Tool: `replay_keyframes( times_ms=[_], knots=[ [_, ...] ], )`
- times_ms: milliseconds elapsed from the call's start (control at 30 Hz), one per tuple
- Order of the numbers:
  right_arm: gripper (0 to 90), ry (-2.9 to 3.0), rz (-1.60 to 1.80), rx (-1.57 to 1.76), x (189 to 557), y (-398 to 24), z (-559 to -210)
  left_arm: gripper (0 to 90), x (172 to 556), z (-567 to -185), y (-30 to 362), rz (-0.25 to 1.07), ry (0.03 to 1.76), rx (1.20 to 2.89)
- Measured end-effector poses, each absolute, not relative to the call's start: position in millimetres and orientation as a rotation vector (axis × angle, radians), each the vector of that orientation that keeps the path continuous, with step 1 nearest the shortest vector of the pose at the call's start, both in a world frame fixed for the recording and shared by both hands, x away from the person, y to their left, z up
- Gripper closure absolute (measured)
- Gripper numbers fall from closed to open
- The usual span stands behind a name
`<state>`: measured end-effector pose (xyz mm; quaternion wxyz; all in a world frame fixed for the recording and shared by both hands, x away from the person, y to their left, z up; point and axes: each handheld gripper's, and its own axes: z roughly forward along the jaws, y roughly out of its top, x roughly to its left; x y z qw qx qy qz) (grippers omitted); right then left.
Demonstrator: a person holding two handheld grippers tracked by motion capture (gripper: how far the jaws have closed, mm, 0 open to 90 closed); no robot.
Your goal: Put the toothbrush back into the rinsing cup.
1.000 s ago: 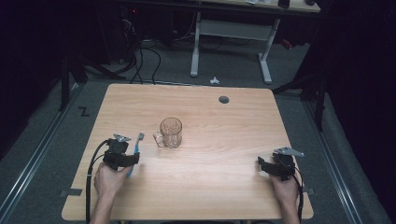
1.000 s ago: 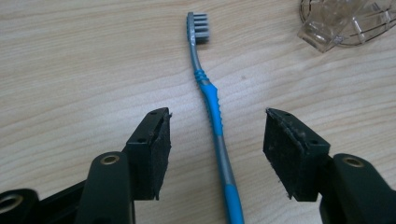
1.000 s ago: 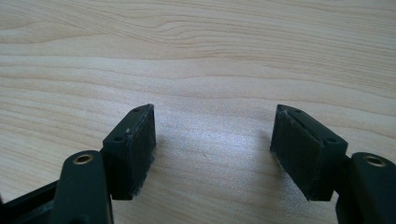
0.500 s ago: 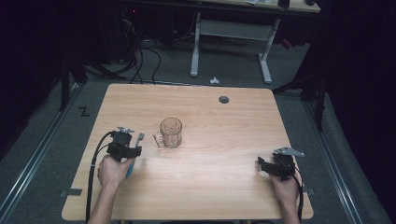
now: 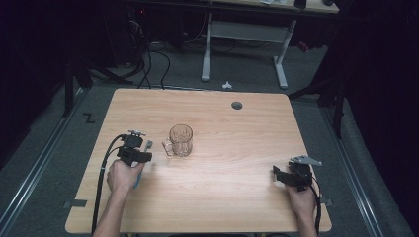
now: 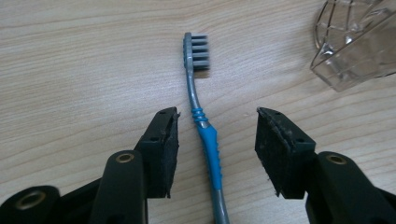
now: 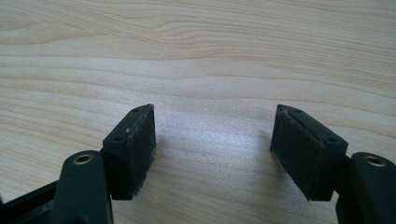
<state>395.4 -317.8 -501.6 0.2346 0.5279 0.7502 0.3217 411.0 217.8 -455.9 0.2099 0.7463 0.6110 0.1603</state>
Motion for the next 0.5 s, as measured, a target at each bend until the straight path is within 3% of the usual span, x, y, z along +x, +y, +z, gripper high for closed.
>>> replay_keyframes(
  times_ms=[500],
  knots=[
    [31.0, 2.058, 0.882, 1.451, 395, -318, -502, 55.4, 425, -472, 221, 0.382, 1.757, 2.101]
  ],
)
